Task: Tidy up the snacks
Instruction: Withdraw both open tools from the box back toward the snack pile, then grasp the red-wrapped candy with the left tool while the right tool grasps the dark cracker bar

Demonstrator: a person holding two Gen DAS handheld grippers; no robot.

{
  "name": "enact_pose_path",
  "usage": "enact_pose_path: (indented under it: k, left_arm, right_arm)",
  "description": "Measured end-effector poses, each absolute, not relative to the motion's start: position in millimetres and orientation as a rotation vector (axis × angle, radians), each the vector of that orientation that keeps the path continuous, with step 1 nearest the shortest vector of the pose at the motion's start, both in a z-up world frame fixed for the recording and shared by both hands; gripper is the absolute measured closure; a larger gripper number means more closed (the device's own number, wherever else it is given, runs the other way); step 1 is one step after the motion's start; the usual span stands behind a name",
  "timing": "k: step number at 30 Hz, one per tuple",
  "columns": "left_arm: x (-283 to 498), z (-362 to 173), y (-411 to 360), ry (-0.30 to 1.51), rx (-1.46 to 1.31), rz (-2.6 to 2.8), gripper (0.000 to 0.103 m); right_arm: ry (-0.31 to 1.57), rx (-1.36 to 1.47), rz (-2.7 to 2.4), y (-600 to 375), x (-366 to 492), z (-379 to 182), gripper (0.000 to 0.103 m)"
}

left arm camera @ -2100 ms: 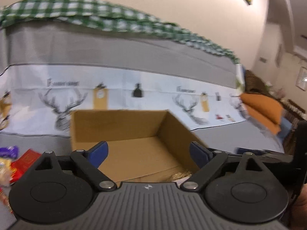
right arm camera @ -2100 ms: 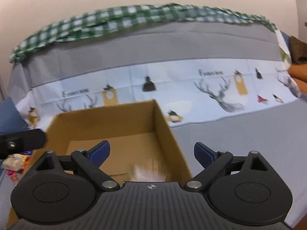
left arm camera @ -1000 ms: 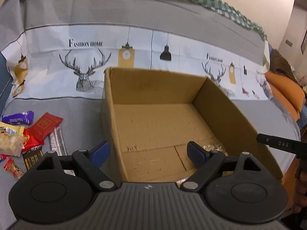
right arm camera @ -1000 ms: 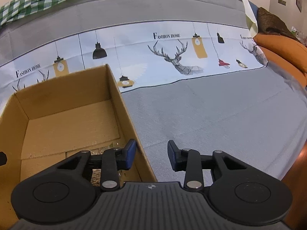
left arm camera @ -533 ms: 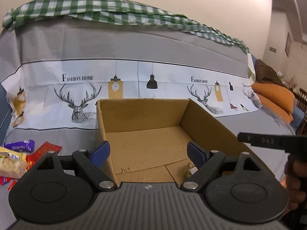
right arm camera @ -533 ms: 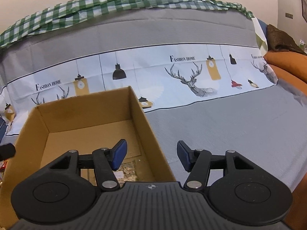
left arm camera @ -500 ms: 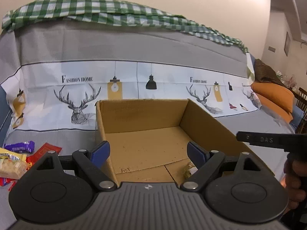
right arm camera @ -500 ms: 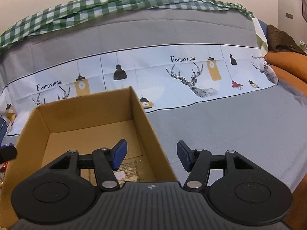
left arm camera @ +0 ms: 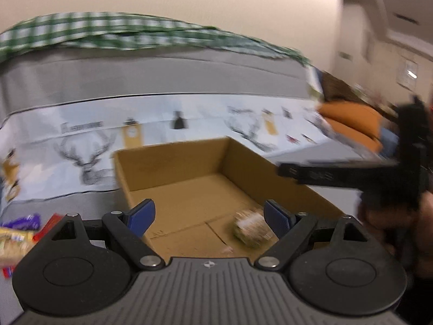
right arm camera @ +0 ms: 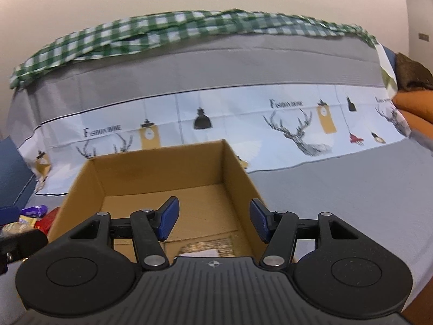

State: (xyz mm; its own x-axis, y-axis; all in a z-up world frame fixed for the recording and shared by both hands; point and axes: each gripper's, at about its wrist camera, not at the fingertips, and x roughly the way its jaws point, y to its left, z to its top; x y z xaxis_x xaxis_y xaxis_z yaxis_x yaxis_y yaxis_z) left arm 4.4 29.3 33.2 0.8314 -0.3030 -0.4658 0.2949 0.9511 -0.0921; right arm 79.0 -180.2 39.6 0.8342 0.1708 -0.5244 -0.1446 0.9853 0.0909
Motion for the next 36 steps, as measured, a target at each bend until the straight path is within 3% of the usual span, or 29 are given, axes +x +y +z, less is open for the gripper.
enact_pose_path:
  k: [2,4,5,6,8,13,24,36]
  left_arm:
    - [-1,35,32,0.493,0.031,-0.362,0.013]
    - [-6,26,39,0.500,0.036,-0.410,0.020]
    - [-8,18,42,0.513,0.026,-0.420,0.030]
    - [-6,13,45,0.543,0.016,-0.425,0.047]
    - [-6,12,49,0.539,-0.012,-0.442,0.054]
    - [-6,13,63,0.534,-0.073,-0.481,0.056]
    - [8,13,130,0.564,-0.255,-0.286,0.057]
    - [8,-11,245,0.687,-0.485,0.202,0.057]
  right_arm:
    - [0.547,0.050,0.179,-177,75,43,0.040]
    - [0.537,0.058,0.189,-174,73,45,0.040]
    - [0.534,0.064,0.192,-172,73,45,0.040]
    - [0.535,0.069,0.194,-170,73,46,0.040]
    - [0.542,0.077,0.201,-165,74,45,0.040]
    - [0.537,0.062,0.229,-146,72,44,0.042]
    - [0.515,0.156,0.308,-109,68,40,0.063]
    - [0.455,-0.008,0.647,-6,12,17,0.064]
